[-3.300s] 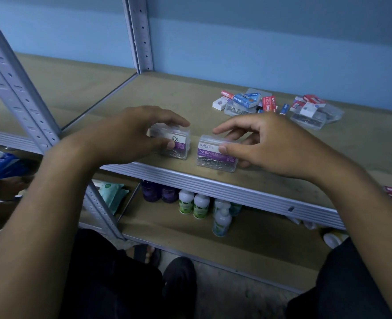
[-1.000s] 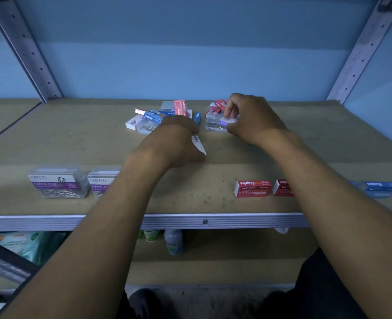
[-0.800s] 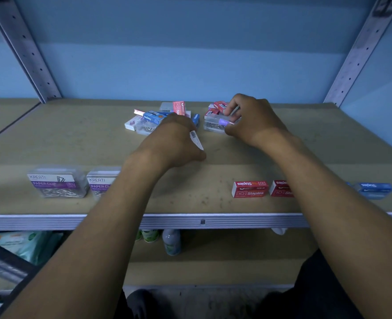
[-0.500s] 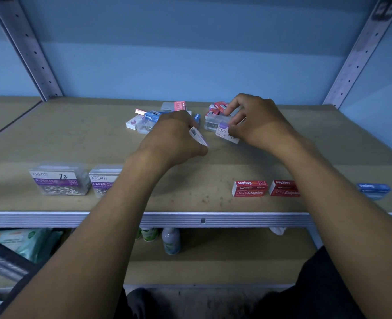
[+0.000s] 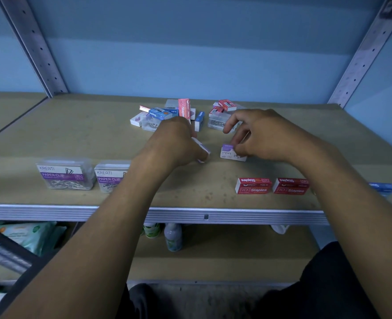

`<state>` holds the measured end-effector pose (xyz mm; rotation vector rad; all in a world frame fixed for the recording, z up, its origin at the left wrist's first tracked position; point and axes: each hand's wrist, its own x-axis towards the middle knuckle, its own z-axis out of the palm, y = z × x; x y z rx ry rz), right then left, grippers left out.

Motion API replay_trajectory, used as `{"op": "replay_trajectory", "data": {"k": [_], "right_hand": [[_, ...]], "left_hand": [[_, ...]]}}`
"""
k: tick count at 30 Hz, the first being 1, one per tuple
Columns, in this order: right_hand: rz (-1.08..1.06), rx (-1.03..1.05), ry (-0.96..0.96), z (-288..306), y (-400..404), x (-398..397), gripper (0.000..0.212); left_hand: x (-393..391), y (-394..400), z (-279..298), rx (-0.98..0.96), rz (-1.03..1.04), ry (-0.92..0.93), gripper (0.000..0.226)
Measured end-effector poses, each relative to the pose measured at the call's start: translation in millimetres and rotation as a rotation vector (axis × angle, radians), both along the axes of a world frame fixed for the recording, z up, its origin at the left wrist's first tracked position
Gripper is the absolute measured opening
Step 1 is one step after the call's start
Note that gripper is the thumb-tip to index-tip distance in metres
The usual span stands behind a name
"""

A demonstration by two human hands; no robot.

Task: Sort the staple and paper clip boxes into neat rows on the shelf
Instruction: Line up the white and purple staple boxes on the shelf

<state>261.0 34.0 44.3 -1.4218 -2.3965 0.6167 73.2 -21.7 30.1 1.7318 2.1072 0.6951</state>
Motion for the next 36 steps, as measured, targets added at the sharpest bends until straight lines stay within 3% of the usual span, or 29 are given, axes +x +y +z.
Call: {"op": "replay_trajectory", "data": {"k": [10,15,21,28,31,36], "right_hand": [[0.016,0.01,-0.051,-1,-1,4,0.03],[0.026,0.016,-0.069,0,0,5,0.024],[0.042,0.061,-0.112,-3,1,3,0.021],[0.042,0.086,-0.131,-1,0,4,0.024],[0.047,0.078,-0.103,1,-4,4,0.024],[0.07,0.051,-0.017,7,-16,3,0.023]], "left_hand": [[-9,-6,1,-0.064,-0.062,-0.056,0.062],[-6,-3,-1,-0.011,0.046,-0.151,0.047],[7,4,-3,0.02,0.169,0.07,0.049],[9,8,-6,0.059,0.037,0.179,0.033],[6,-3,0,0.067,-0.055,0.144,0.017],[-2,-27,12,0.043,-0.094,0.093,0.019]]}}
